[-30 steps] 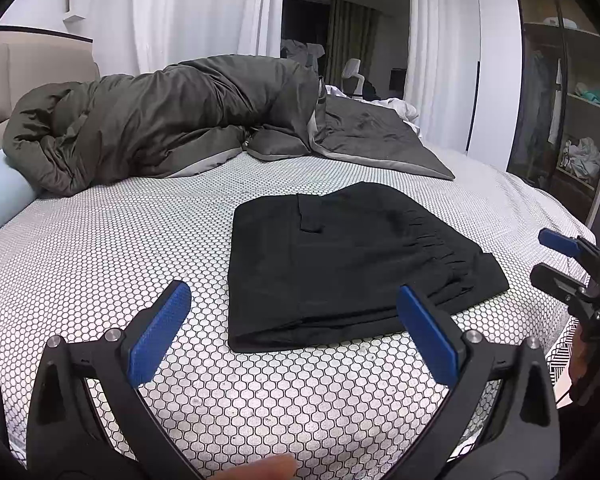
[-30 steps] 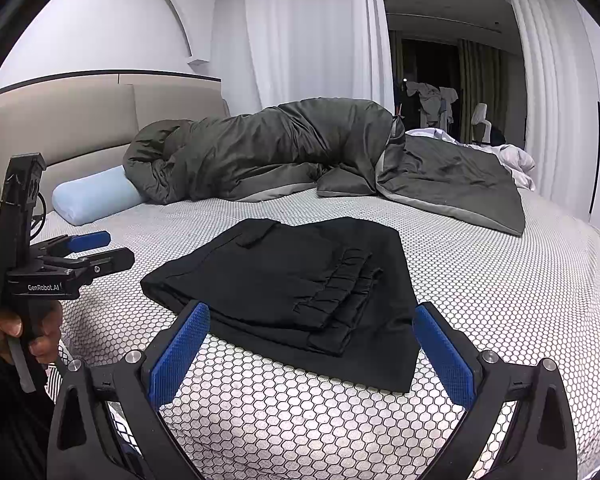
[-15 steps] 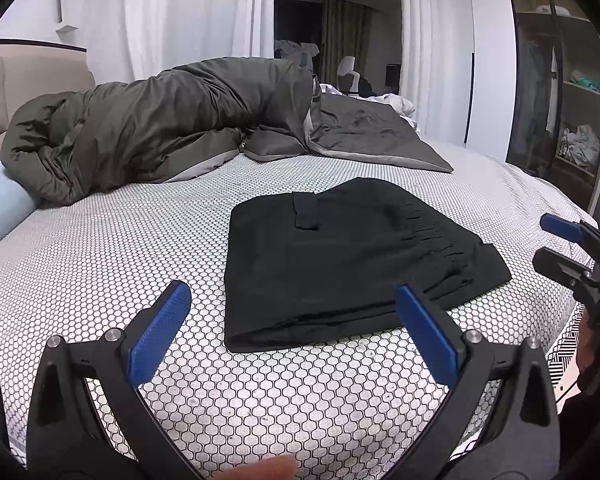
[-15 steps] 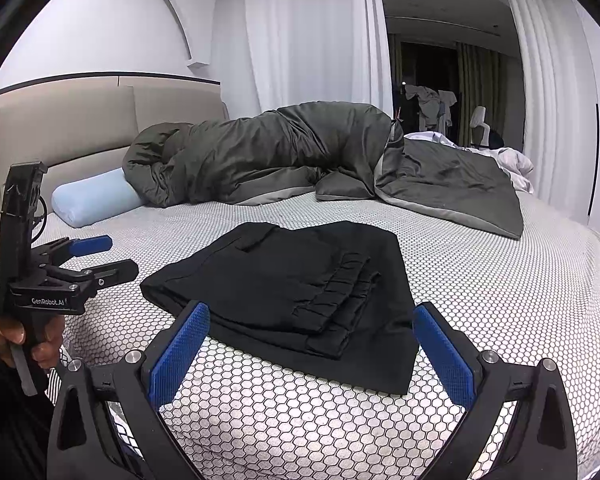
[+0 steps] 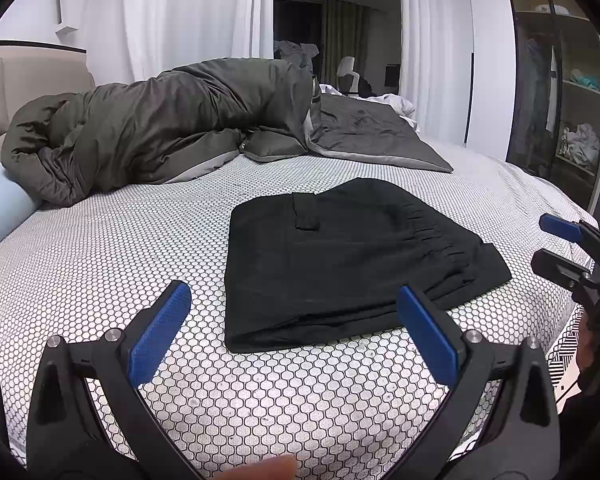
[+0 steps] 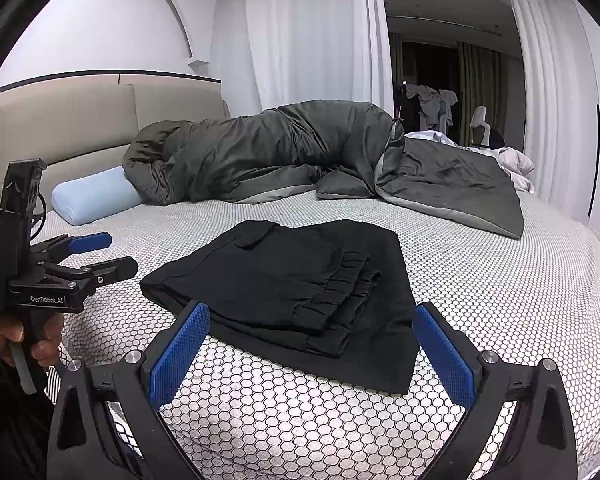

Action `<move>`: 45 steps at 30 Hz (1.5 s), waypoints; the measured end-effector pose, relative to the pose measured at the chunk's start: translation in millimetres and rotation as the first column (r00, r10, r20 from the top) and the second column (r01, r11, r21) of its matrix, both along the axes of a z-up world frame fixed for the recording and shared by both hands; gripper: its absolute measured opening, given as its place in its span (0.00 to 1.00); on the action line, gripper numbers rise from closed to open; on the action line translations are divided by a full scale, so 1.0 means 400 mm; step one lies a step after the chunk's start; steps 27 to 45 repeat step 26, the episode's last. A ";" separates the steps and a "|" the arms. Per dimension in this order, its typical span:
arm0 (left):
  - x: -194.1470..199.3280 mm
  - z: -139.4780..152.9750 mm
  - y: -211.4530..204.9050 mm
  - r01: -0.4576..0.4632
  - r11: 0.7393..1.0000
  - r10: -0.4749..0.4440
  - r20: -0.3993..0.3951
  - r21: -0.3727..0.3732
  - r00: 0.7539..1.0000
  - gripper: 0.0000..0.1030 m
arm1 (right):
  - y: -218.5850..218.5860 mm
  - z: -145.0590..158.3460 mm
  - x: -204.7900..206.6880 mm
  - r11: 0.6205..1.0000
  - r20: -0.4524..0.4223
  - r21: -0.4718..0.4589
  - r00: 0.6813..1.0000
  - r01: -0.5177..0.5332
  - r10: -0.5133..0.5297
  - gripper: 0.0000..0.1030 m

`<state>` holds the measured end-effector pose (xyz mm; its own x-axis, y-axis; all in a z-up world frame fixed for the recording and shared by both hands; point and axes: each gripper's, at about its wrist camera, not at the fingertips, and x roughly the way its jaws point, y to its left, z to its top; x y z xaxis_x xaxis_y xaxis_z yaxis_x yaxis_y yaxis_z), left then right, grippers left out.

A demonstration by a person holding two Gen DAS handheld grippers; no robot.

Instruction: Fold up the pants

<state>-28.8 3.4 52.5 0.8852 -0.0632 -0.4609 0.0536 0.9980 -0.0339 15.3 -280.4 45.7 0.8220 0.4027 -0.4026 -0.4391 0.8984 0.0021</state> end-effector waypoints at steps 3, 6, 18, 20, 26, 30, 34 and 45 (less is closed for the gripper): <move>0.000 0.001 -0.002 -0.001 1.000 0.001 0.001 0.000 1.000 0.99 | 0.001 -0.001 -0.001 1.000 -0.001 0.000 1.000 0.000 0.000 1.00; 0.000 0.000 -0.001 0.000 1.000 0.000 0.000 -0.001 1.000 0.99 | 0.001 -0.001 0.000 1.000 -0.001 -0.001 1.000 -0.001 0.001 1.00; 0.002 -0.001 0.004 0.002 1.000 -0.002 0.003 0.002 1.000 0.99 | 0.002 -0.001 -0.001 1.000 0.000 0.000 1.000 0.000 0.000 1.00; 0.003 -0.002 0.003 0.001 1.000 -0.001 0.002 0.001 1.000 0.99 | 0.001 -0.001 -0.001 1.000 -0.001 0.000 1.000 -0.001 0.001 1.00; 0.004 0.000 0.016 0.017 1.000 -0.017 0.009 0.005 1.000 0.99 | -0.001 -0.002 -0.001 1.000 -0.003 -0.001 1.000 -0.003 0.003 1.00; 0.004 0.000 0.016 0.017 1.000 -0.017 0.009 0.005 1.000 0.99 | -0.001 -0.002 -0.001 1.000 -0.003 -0.001 1.000 -0.003 0.003 1.00; 0.004 0.000 0.016 0.017 1.000 -0.017 0.009 0.005 1.000 0.99 | -0.001 -0.002 -0.001 1.000 -0.003 -0.001 1.000 -0.003 0.003 1.00; 0.004 0.000 0.016 0.017 1.000 -0.017 0.009 0.005 1.000 0.99 | -0.001 -0.002 -0.001 1.000 -0.003 -0.001 1.000 -0.003 0.003 1.00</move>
